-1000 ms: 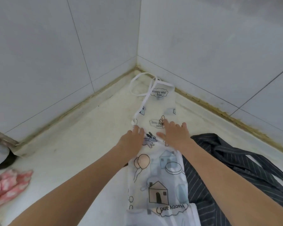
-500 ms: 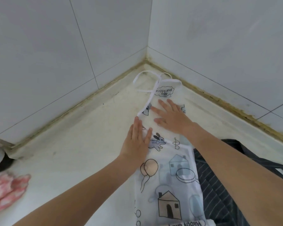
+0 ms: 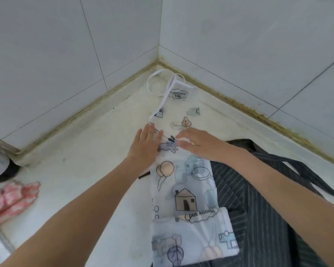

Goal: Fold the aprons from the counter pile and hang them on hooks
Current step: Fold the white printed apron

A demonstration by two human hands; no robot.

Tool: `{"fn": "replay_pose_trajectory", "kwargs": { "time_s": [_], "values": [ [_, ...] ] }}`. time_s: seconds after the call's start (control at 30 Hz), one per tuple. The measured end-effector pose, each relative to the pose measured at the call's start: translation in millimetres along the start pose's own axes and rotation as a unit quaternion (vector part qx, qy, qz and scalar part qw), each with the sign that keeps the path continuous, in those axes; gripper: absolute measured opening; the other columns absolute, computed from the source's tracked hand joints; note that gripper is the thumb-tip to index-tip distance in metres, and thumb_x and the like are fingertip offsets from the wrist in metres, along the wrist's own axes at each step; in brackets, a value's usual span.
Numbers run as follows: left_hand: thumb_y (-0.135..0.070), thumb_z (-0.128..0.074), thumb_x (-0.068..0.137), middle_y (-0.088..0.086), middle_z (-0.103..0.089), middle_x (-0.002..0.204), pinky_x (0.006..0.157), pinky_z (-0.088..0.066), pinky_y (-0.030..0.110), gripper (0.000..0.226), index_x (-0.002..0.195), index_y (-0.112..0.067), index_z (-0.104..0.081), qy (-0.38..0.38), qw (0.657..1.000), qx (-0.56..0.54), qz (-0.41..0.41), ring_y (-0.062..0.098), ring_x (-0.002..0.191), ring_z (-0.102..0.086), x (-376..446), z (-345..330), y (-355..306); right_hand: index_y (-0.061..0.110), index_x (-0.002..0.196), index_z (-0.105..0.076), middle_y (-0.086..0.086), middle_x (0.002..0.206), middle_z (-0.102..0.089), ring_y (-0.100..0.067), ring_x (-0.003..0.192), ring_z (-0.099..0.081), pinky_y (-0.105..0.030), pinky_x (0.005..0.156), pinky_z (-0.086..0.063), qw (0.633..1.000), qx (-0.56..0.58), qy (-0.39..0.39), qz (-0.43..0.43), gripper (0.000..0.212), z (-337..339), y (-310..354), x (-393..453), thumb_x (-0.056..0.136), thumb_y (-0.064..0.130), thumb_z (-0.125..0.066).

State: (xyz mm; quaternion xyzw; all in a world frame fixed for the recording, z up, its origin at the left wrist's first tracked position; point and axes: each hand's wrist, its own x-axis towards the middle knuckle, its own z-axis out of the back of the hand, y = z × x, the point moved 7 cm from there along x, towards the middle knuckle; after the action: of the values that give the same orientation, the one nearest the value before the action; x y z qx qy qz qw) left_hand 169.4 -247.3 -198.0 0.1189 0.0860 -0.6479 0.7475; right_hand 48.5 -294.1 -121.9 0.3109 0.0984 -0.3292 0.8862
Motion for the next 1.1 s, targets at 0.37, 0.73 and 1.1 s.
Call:
{"fn": "replay_pose_trajectory", "kwargs": {
  "time_s": [0.37,0.73,1.1],
  "values": [
    [-0.048,-0.02,0.098,0.008,-0.063,0.102,0.086,-0.037,0.022,0.065,0.102,-0.005,-0.068,-0.115,0.93,-0.226,-0.265,0.024,0.091,-0.06,-162.7,-9.1,-58.8,0.029,0.136,-0.044,0.008,0.144,-0.034,-0.008,0.132,-0.024,-0.033,0.113,-0.02,0.983,-0.121,0.114,0.081,0.055,-106.0,16.4,-154.2,0.086,0.044,-0.061],
    [-0.039,-0.028,0.102,0.009,-0.066,0.107,0.086,-0.041,0.021,0.047,0.108,-0.01,-0.064,0.052,0.743,-0.653,0.136,0.022,0.103,-0.06,-170.8,-47.4,-19.1,0.02,0.131,-0.047,0.004,0.126,-0.056,-0.01,0.11,-0.054,-0.027,0.099,-0.044,1.0,0.015,0.026,0.006,0.051,-101.2,-19.5,-148.9,0.083,0.013,-0.061],
    [-0.039,-0.05,0.095,0.006,-0.065,0.089,0.089,-0.048,0.036,0.034,0.079,-0.013,-0.066,-0.005,0.818,-0.551,0.165,0.025,0.092,-0.064,-174.3,-49.9,-7.7,0.012,0.078,-0.047,-0.002,0.08,-0.053,-0.021,0.08,-0.052,-0.027,0.062,-0.04,0.899,0.294,-0.232,-0.227,0.028,-99.4,-61.9,-115.5,0.095,0.034,-0.051]
  ]
}}
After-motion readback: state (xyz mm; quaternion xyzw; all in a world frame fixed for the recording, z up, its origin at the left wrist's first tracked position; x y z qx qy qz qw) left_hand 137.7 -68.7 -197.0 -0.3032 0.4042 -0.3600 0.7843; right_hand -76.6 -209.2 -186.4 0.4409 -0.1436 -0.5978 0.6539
